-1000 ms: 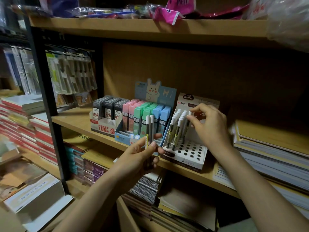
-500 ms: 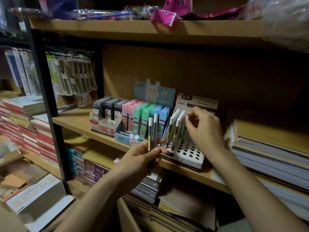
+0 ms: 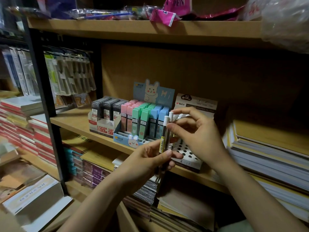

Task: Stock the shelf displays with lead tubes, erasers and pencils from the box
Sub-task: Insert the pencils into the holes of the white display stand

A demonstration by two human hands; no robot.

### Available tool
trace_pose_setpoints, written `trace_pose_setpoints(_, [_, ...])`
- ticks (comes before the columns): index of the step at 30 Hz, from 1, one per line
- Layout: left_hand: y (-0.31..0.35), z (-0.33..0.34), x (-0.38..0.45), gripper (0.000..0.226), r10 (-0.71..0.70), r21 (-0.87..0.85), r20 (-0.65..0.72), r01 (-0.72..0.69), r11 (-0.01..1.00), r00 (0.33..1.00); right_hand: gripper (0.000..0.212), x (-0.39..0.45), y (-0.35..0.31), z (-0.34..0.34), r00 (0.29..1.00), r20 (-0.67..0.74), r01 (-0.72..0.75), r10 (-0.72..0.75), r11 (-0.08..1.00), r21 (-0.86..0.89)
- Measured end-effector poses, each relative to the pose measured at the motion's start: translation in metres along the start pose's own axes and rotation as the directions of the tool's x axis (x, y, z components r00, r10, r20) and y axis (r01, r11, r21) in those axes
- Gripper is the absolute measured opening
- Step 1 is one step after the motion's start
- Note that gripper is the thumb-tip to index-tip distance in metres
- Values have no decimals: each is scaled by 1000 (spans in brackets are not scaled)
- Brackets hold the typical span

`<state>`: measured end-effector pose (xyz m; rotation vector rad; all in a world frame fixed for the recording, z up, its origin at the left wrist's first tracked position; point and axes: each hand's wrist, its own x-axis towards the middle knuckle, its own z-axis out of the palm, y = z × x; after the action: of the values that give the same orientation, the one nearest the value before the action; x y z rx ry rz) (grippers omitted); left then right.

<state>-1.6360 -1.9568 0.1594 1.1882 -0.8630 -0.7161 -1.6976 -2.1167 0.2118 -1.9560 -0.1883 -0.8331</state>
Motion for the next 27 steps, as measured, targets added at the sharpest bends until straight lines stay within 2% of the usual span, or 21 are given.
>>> trace_pose_setpoints(3, [0, 0, 2, 31, -24, -96, -45, 20, 995, 999, 30, 2, 0, -5, 997, 57, -63, 58, 995, 82])
trace_pose_setpoints(6, [-1, -2, 5, 32, -70, -253, -160, 27, 967, 985, 28, 8, -1, -16, 994, -27, -99, 107, 972, 211])
trace_pose_setpoints(9, [-3, -6, 5, 25, -72, -155, -251, 33, 987, 965, 28, 13, 2, -28, 975, -128, -139, 183, 945, 295])
trace_pose_setpoints(12, [-8, -8, 7, 26, -64, -61, -306, 47, 997, 950, 30, 13, 11, -32, 971, -220, -81, 95, 994, 73])
trace_pose_setpoints(15, [-12, -9, 10, 33, -107, -128, -306, 71, 989, 946, 32, 12, 20, -30, 972, -229, -9, -50, 968, -250])
trace_pose_setpoints(17, [-14, -10, 12, 32, -131, -173, -287, 83, 981, 949, 32, 10, 26, -26, 977, -192, 19, -95, 932, -361])
trace_pose_setpoints(21, [-17, -9, 13, 27, -143, -203, -279, 87, 975, 950, 30, 8, 33, -20, 978, -168, 49, -123, 919, -391])
trace_pose_setpoints(27, [-21, -11, 10, 25, -124, -143, -325, 81, 986, 938, 32, 5, 36, -22, 985, -159, 8, -69, 935, -353])
